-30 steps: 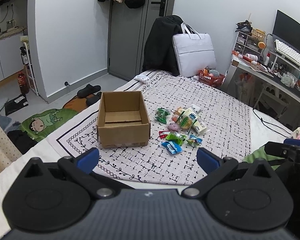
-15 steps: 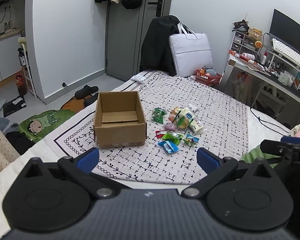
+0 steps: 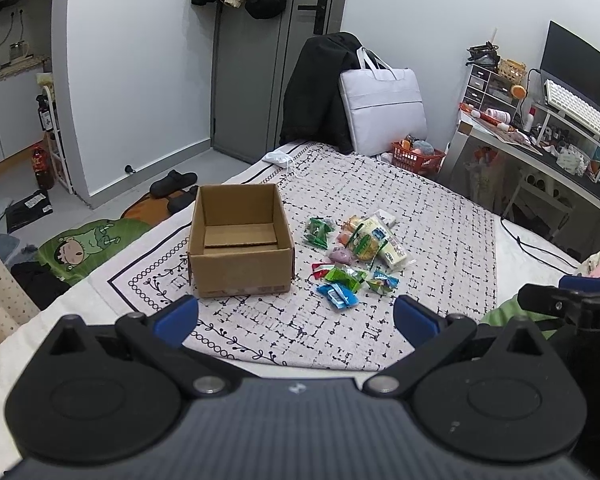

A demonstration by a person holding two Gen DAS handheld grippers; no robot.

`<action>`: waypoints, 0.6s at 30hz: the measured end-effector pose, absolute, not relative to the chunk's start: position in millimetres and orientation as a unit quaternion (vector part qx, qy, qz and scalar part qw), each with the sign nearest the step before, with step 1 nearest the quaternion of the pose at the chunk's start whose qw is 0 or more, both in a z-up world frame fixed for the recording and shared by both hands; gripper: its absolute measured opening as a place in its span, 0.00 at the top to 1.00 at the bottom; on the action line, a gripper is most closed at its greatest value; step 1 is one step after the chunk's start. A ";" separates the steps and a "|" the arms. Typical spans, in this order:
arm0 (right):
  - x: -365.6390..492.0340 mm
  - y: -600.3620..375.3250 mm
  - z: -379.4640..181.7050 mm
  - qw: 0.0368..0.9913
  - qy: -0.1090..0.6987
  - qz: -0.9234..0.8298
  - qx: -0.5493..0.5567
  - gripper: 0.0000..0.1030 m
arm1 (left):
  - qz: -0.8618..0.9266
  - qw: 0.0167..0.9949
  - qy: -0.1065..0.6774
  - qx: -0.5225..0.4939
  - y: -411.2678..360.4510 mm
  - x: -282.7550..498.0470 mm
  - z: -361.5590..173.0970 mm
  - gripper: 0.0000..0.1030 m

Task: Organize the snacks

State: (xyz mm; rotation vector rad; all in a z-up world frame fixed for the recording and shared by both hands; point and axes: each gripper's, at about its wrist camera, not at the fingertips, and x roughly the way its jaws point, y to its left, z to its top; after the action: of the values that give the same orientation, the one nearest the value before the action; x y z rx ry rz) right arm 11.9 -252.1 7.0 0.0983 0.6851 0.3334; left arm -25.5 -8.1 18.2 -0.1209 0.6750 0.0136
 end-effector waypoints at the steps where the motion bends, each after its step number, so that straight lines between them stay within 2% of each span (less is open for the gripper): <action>1: 12.8 -251.3 7.7 0.927 0.334 0.164 0.047 0.00 | 0.007 0.942 0.330 -0.061 -6.3 -24.4 19.1 0.00; 18: 39.6 -244.1 10.8 0.920 0.343 0.182 0.041 0.00 | 0.027 0.940 0.333 -0.073 1.9 5.0 15.9 0.00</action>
State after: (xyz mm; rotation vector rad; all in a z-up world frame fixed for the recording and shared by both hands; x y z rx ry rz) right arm 39.6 -244.1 10.8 0.0844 0.7057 0.3746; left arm 5.0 1.9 15.9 -0.1498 0.6801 0.0559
